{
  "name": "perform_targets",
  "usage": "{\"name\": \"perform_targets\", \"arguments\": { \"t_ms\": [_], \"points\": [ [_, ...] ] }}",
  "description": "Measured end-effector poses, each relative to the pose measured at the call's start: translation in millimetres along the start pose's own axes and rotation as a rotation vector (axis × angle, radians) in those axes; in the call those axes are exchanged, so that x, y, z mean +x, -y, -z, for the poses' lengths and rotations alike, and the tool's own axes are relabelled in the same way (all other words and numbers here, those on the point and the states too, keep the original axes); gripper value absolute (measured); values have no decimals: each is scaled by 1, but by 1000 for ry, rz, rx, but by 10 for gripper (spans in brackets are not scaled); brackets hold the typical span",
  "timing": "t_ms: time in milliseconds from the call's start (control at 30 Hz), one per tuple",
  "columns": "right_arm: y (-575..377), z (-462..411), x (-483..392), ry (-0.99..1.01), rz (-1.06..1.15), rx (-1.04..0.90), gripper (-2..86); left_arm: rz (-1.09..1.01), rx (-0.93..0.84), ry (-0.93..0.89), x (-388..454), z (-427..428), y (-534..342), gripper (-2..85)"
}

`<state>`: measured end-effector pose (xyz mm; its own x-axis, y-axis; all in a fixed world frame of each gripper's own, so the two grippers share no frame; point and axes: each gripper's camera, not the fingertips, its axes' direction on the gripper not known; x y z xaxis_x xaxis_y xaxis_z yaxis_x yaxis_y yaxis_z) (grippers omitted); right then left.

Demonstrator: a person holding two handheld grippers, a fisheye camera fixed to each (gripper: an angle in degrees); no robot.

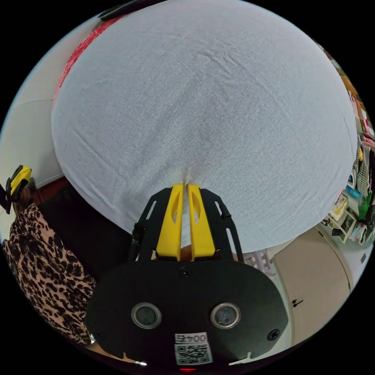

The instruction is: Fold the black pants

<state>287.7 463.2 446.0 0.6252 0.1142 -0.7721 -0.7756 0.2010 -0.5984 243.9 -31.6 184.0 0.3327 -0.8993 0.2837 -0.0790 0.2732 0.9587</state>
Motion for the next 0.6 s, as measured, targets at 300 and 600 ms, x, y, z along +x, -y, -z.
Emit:
{"name": "perform_targets", "arguments": {
  "t_ms": [300,600],
  "points": [
    [-9,3,3,-16,-43,22,14,75,-5,-12,-15,20,2,1],
    [-14,8,10,25,-34,-10,9,-21,-28,-70,-55,31,40,1]
  ]
}}
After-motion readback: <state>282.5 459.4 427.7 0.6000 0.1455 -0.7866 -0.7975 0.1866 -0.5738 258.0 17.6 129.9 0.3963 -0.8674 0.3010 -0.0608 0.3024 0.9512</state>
